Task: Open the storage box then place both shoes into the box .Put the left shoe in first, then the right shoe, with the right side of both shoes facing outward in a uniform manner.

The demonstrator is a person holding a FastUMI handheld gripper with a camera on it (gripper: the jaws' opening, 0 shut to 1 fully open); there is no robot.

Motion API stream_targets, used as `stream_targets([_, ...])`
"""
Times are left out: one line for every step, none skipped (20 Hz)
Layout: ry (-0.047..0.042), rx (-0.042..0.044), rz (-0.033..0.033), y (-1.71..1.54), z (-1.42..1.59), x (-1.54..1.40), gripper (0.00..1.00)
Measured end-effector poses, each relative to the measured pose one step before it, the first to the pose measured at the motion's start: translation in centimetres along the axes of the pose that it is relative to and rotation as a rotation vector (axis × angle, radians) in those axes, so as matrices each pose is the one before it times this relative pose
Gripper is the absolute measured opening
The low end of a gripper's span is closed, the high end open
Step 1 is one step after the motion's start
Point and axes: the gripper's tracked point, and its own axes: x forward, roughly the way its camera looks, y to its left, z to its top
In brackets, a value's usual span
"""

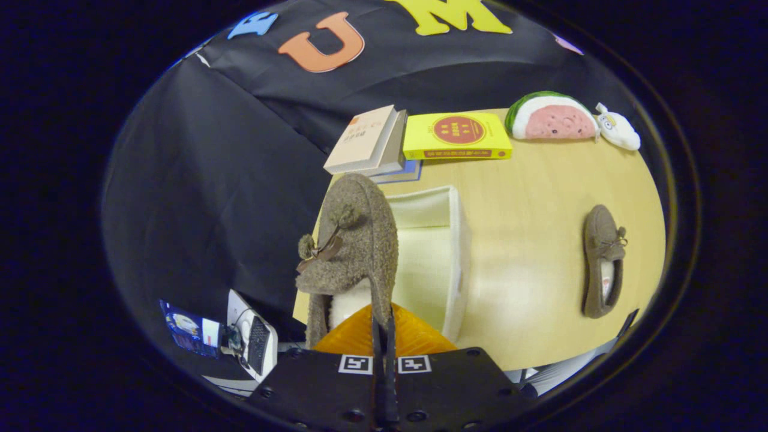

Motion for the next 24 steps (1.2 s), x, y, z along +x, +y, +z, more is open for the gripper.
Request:
stream_targets([0.00609, 0.01667, -0.02345, 0.332, -0.211, 1.331, 0.01])
stream_targets([0.00113, 0.0182, -0.02195, 0.425, -0.158, 1.275, 0.01])
stream_targets([-0.0024, 0.01408, -0.02995, 0.111, -0.112, 1.107, 0.01])
stream_targets([-0.00783, 0.01416, -0.03027, 0.013, -0.108, 1.07, 0.01])
stream_targets([-0.00548, 0.0152, -0.03949, -0.261, -0.208, 1.015, 0.01])
stream_targets([-0.0038, 0.01821, -0.03452, -0.227, -0.265, 1.087, 0.01])
stream_targets([0.00605, 0.02104, -0.02336, 0.061, -0.329, 1.119, 0.01])
stream_targets([0.01208, 0.00697, -0.00689, 0.409, -0.352, 1.101, 0.01])
stream_targets([0.01537, 0.00148, -0.00033, 0.463, -0.188, 1.042, 0.01])
stream_targets([0.01957, 0.01692, -0.00123, 0.447, -0.33, 1.191, 0.01])
stream_targets([0.0114, 0.02292, -0.01733, 0.135, -0.082, 1.057, 0.01])
stream_targets([0.01727, 0.00536, -0.0505, -0.511, -0.049, 0.789, 0.01])
stream_targets([-0.00213, -0.00305, -0.01483, 0.185, 0.238, 0.676, 0.01])
stream_targets([-0.00167, -0.0069, -0.03311, -0.041, 0.329, 0.871, 0.01])
stream_targets([0.01333, -0.00604, -0.03009, -0.219, -0.106, 0.696, 0.01])
stream_targets([0.01816, -0.00322, -0.02529, -0.22, -0.316, 0.457, 0.01])
stream_targets([0.0037, -0.00129, -0.01669, -0.247, 0.068, 0.239, 0.01])
stream_targets([0.00003, 0.00613, -0.00991, -0.127, 0.207, 0.114, 0.01])
stream_targets([0.0064, -0.00605, -0.00072, -0.063, -0.006, -0.019, 0.01])
stream_targets([0.00373, -0.00326, 0.00642, 0.026, -0.091, -0.025, 0.01])
stream_targets([-0.00092, 0.00396, 0.02092, 0.187, 0.042, -0.192, 0.01])
stream_targets([0.00657, 0.00183, 0.01122, 0.056, -0.25, 0.176, 0.07])
stream_targets([0.01154, -0.00332, 0.0117, 0.053, -0.434, -0.154, 0.07])
stream_targets([0.0062, -0.00671, 0.03654, 0.434, -0.324, -0.381, 0.07])
